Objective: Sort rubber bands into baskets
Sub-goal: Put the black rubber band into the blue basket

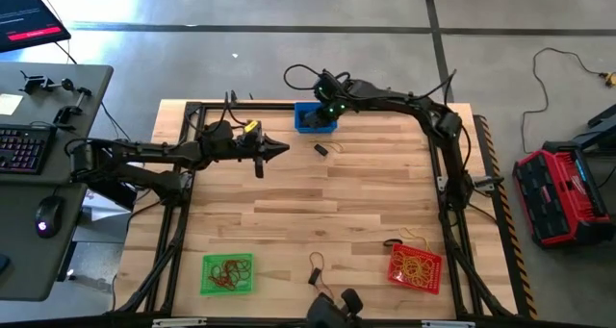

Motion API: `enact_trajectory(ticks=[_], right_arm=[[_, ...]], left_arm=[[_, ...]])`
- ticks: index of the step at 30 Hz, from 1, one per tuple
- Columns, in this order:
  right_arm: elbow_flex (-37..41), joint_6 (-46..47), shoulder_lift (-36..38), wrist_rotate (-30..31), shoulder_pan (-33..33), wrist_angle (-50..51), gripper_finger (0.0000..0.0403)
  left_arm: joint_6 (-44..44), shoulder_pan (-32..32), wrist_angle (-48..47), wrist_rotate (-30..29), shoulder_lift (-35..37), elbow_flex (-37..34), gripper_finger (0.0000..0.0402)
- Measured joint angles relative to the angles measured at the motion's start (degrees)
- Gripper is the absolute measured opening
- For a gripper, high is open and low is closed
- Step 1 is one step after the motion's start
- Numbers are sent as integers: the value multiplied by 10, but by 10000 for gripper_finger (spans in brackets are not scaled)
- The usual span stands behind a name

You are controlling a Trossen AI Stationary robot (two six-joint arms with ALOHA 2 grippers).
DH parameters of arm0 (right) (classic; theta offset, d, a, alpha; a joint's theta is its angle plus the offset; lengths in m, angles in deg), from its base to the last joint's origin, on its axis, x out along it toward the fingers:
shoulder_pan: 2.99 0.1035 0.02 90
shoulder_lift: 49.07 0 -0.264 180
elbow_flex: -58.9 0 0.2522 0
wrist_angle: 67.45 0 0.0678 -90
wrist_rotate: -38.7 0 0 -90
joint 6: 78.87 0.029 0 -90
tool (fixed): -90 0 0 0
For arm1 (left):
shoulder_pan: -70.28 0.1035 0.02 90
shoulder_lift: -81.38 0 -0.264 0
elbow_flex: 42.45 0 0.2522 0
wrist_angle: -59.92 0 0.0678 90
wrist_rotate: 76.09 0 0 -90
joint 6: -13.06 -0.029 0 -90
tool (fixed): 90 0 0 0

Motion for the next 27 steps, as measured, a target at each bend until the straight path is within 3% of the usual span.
enact_trajectory(ticks=[8, 12, 27], right_arm=[[-1, -5, -13, 0, -23, -10, 3], [-1, 8, -37, -36, -36, -11, 18], [-1, 18, -41, -42, -36, 8, 145]], left_arm=[[-9, 0, 2, -18, 0, 0, 0], [-9, 0, 0, -18, 0, 0, 0], [-5, 0, -1, -19, 0, 0, 0]])
